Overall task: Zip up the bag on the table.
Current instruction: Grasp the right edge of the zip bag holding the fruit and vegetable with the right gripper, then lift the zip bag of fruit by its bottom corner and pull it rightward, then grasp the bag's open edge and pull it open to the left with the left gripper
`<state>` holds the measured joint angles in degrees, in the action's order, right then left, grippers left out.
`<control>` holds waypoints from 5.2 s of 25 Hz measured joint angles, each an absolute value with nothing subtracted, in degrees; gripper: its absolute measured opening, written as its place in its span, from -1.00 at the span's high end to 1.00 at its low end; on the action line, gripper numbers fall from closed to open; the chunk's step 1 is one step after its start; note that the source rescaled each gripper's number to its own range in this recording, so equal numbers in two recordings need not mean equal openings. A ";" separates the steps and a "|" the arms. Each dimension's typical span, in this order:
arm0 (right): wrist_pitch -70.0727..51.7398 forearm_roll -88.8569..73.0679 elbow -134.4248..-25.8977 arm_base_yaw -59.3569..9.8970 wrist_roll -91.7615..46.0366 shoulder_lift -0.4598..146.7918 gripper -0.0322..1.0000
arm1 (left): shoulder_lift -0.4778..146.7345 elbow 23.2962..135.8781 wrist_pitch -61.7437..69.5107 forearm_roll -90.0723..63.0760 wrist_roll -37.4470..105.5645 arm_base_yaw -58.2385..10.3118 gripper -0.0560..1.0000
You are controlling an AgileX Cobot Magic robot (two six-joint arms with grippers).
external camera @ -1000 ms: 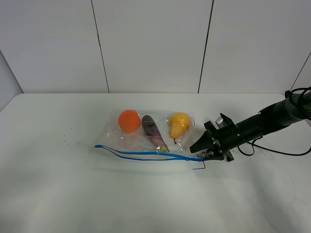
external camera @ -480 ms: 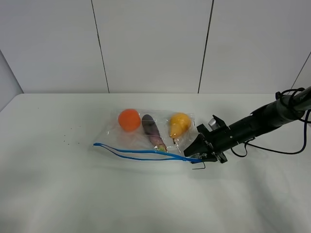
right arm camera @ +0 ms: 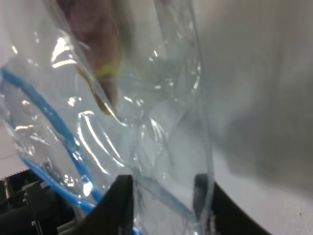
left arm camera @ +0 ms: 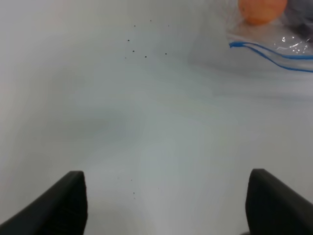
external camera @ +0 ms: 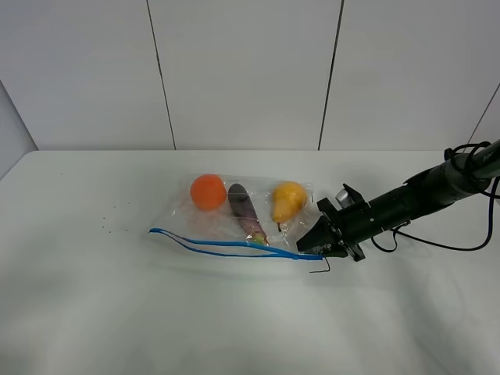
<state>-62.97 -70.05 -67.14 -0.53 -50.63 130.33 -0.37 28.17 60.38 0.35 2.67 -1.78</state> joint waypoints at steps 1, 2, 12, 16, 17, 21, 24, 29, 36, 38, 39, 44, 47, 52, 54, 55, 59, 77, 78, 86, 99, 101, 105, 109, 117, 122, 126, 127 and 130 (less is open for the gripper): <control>-62.97 -70.05 -67.14 -0.53 -50.63 130.33 0.38 | -0.37 28.17 60.38 0.35 2.67 -1.78 -0.72; -62.97 -70.05 -67.14 -0.53 -50.63 130.33 0.40 | -0.37 28.17 60.38 0.35 2.67 -1.78 -0.72; -63.27 -70.14 -67.14 -0.53 -50.63 130.33 0.92 | -0.37 28.17 60.38 0.35 2.67 -1.78 -0.72; -64.18 -70.14 -67.14 -0.34 -50.63 130.33 0.94 | -0.37 28.17 60.38 0.35 2.67 -1.78 -0.72; -64.43 -70.19 -67.14 -0.34 -50.63 130.33 0.94 | -0.37 28.17 60.38 0.35 2.67 -1.78 -0.72; -67.03 -71.92 -67.14 -0.34 -50.63 130.37 0.94 | -0.37 28.17 60.38 0.35 2.67 -1.78 -0.72; -68.37 -74.06 -67.14 -0.34 -50.63 130.37 0.94 | -0.37 28.17 60.38 0.35 2.67 -1.78 -0.72; -68.49 -74.68 -67.09 -0.34 -50.54 128.75 0.94 | -0.37 28.17 60.38 0.35 2.67 -1.78 -0.72; -68.55 -76.06 -67.04 -0.34 -47.12 122.55 0.94 | -0.37 28.17 60.38 0.35 2.67 -1.78 -0.72; -68.59 -76.38 -67.04 -0.34 -45.88 121.23 0.94 | -0.37 28.17 60.38 0.35 2.67 -1.78 -0.72; -68.59 -76.56 -67.04 -0.34 -45.47 120.73 0.94 | -0.37 28.17 60.38 0.35 2.67 -1.78 -0.72; -68.59 -79.69 -67.04 -0.34 -44.29 118.78 0.94 | -0.37 28.17 60.38 0.35 2.67 -1.78 -0.72; -68.54 -82.17 -67.04 -0.34 -43.69 118.01 0.94 | -0.37 28.17 60.38 0.35 2.67 -1.78 -0.72; -68.54 -82.98 -67.04 -0.34 -43.47 117.10 0.94 | -0.37 28.17 60.38 0.35 2.67 -1.78 -0.72; -68.54 -83.04 -67.09 -0.34 -43.25 116.98 0.94 | -0.37 28.17 60.38 0.35 2.67 -1.78 -0.72; -68.54 -83.16 -67.10 -0.34 -43.13 116.98 0.94 | -0.37 28.17 60.38 0.35 2.67 -1.78 -0.72; -68.54 -83.33 -67.10 -0.34 -42.98 116.98 0.94 | -0.37 28.17 60.38 0.35 2.67 -1.78 -0.72; -68.54 -83.40 -67.10 -0.34 -42.64 116.98 0.94 | 31.90 47.20 39.41 0.35 19.63 -1.78 -0.72; -68.54 -83.40 -67.10 -0.34 -42.64 116.98 0.94 | 35.03 48.36 37.61 0.35 21.51 -1.78 -0.72; -68.54 -83.40 -67.10 -0.34 -42.64 116.98 0.94 | 56.21 54.32 19.54 1.36 33.66 -1.78 -0.72; -68.58 -83.41 -67.10 -0.34 -42.64 116.98 0.94 | 73.69 54.42 5.90 3.12 73.81 -12.31 -0.55; -68.58 -83.41 -67.10 -0.34 -42.64 116.98 0.94 | 74.43 54.42 5.73 3.12 73.81 -16.71 -0.54; -68.58 -83.41 -67.10 -0.34 -42.64 116.98 0.94 | 76.64 54.42 5.35 3.00 73.81 -26.00 -0.54; -68.58 -83.46 -67.10 -0.34 -42.64 116.98 0.94 | 80.65 54.42 1.81 2.96 73.81 -33.57 -0.54; -68.58 -83.46 -67.10 -0.34 -42.33 116.98 0.94 | 89.38 54.42 -9.76 2.94 73.81 -43.31 -0.54; -68.58 -83.46 -67.10 -0.34 -41.76 116.98 0.94 | 95.44 54.42 -18.28 2.94 72.40 -46.03 -0.54; -68.58 -83.46 -67.10 -0.34 -41.72 116.98 0.94 | 99.06 54.42 -23.79 2.94 71.53 -46.23 -0.54; -68.58 -83.46 -67.10 -0.34 -41.70 116.98 0.94 | 99.67 54.42 -24.54 2.94 71.48 -46.23 -0.54; -68.58 -83.46 -67.10 -0.34 -41.59 116.98 0.94 | 101.07 54.42 -25.56 2.94 71.48 -46.23 -0.54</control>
<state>-68.58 -83.46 -67.10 -0.34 -41.59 116.98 101.07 54.42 -25.56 2.94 71.48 -46.23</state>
